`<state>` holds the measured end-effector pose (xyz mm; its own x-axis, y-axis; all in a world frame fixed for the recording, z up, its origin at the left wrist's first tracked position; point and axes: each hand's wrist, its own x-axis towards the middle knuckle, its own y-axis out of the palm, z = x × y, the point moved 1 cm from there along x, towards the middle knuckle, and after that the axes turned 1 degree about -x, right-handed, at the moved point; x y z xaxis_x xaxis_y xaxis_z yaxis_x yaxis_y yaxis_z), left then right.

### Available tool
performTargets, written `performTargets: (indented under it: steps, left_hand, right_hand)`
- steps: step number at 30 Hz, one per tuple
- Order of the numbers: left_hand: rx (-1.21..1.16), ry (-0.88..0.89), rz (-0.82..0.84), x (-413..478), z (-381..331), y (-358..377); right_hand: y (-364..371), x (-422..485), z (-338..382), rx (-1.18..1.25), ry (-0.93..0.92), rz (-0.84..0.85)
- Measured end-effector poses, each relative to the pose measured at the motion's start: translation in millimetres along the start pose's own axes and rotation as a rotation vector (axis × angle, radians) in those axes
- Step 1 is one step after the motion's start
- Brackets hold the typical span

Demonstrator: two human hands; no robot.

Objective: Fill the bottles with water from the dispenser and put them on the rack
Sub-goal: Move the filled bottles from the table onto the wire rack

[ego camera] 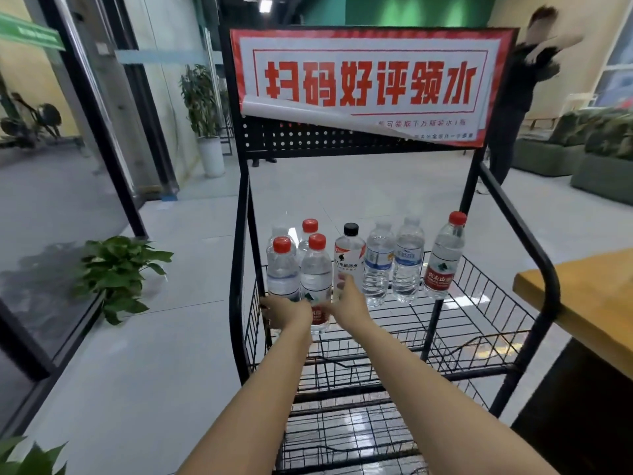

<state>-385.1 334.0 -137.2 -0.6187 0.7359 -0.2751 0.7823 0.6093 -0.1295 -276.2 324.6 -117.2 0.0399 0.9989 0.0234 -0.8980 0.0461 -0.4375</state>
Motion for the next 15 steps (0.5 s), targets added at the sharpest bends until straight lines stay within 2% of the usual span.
performTargets:
  steps: [5,8,15]
  left_hand:
    - [-0.057,-0.011,0.088,-32,-1,22]
    - [-0.020,0.115,0.104,-88,-17,34]
    - [-0.052,0.335,0.395,-210,-35,111]
  right_hand:
    - [-44,-29,5,-0.031,-0.065,-0.083]
    - [-83,-54,2,-0.046,-0.133,-0.175]
    - [-213,-117,-20,-0.078,-0.189,-0.535]
